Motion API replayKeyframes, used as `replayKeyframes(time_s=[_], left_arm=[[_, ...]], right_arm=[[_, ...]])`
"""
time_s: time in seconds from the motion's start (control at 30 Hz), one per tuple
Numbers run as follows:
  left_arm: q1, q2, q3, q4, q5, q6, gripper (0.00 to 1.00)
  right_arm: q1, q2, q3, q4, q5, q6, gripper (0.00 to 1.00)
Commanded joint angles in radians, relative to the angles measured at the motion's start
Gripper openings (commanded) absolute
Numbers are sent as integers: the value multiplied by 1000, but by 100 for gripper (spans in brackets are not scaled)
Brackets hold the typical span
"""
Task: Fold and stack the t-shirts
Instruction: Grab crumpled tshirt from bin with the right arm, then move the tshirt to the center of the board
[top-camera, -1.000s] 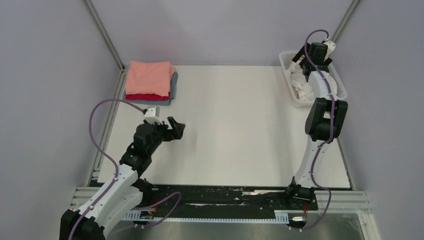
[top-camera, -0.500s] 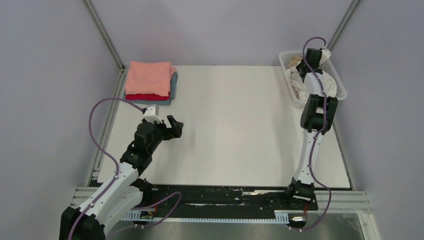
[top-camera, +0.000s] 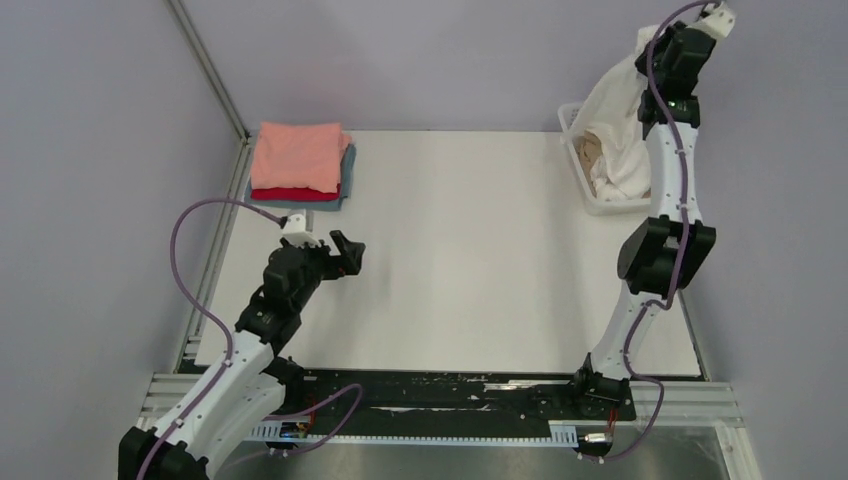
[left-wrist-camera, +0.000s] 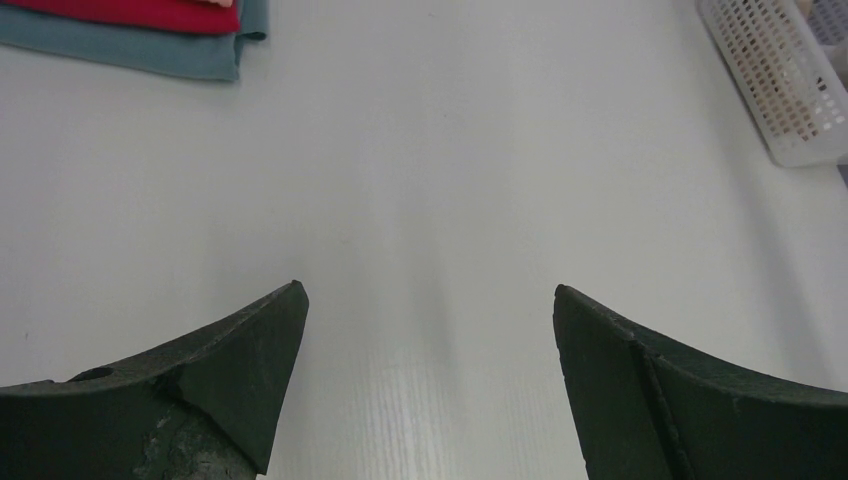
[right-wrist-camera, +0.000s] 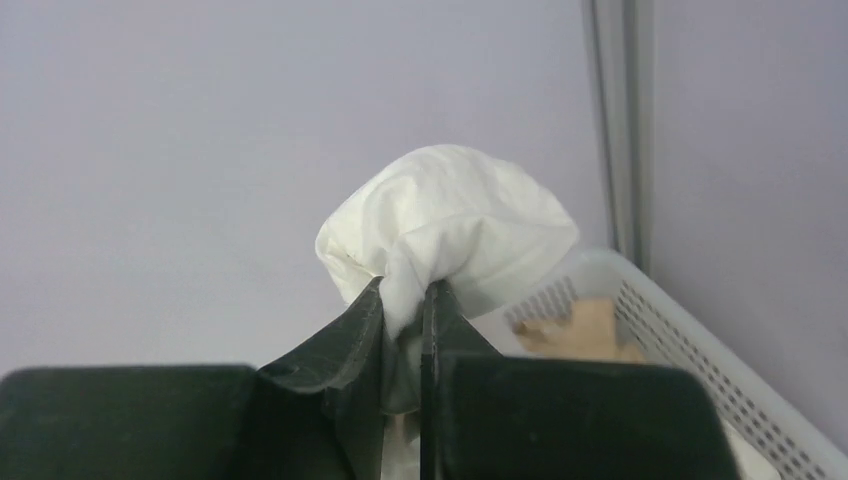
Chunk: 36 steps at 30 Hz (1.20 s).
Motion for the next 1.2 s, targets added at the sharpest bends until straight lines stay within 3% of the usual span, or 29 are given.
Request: replayKeyframes(time_s=[0.0, 0.27, 0.53, 0.77, 0.97, 1.07, 1.17], left_arm=[[-1, -54, 14, 1, -2, -22, 100], [0, -136, -4, -69, 11, -60, 100], [0, -192, -22, -118, 17, -102, 100], [0, -252, -11, -214, -69, -144, 100], [-1, -315, 20, -338, -145, -201, 100], [0, -340, 30, -375, -157, -213, 100], [-1, -364, 35, -403, -160, -223, 100]], right_arm=[[22, -255, -13, 183, -229, 38, 0], [104, -407, -52, 180, -511, 212, 0], [366, -492, -53, 136, -652, 154, 0], [631, -485, -27, 136, -649, 58, 0], [727, -412, 11, 136, -747, 47, 0], [729, -434, -77, 136, -772, 7, 0], [726, -541, -291, 130, -649, -111, 2]])
